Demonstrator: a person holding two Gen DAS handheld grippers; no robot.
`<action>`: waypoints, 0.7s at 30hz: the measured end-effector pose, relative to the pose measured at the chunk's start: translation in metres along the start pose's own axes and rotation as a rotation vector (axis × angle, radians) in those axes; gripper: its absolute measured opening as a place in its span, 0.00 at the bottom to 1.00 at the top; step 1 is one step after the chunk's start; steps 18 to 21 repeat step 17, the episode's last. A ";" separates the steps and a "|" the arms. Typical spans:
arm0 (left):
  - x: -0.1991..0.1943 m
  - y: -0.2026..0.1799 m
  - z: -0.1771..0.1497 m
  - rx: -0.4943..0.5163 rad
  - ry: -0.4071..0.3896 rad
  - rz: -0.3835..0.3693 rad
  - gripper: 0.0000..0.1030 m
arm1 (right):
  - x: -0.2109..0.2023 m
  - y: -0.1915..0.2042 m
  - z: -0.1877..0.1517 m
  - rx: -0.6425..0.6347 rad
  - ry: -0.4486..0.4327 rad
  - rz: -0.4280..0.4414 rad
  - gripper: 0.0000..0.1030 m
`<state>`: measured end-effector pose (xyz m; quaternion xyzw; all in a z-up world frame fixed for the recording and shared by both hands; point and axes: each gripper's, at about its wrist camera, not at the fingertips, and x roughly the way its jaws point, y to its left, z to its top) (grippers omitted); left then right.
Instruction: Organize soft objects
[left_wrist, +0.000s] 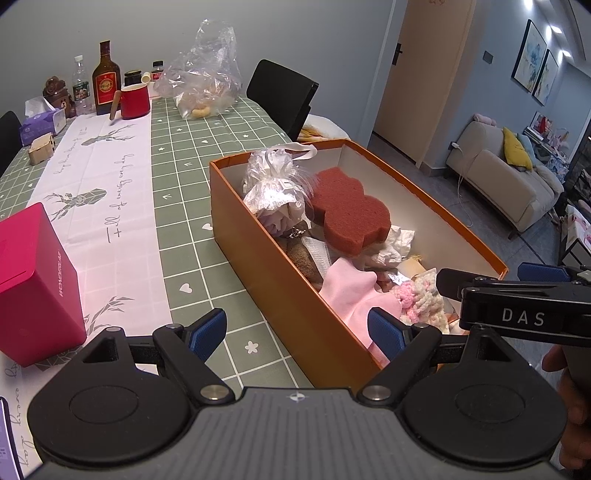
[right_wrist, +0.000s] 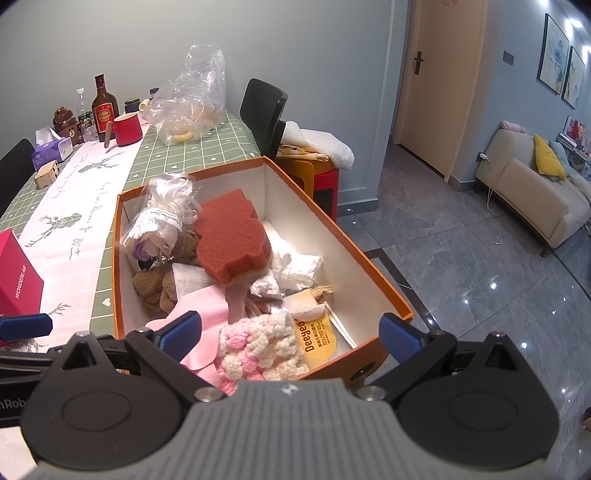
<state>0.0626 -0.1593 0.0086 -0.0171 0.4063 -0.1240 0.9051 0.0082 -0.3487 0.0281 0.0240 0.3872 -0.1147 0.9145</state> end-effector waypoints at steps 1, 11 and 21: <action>0.000 0.000 0.000 0.000 0.000 0.000 0.98 | 0.000 0.000 0.000 0.000 0.000 0.000 0.97; 0.000 0.000 0.000 -0.001 0.000 0.001 0.98 | 0.000 0.001 0.000 0.002 0.001 -0.007 0.97; -0.005 -0.002 -0.002 0.005 -0.046 -0.021 0.98 | -0.001 0.001 -0.001 0.013 -0.001 -0.004 0.97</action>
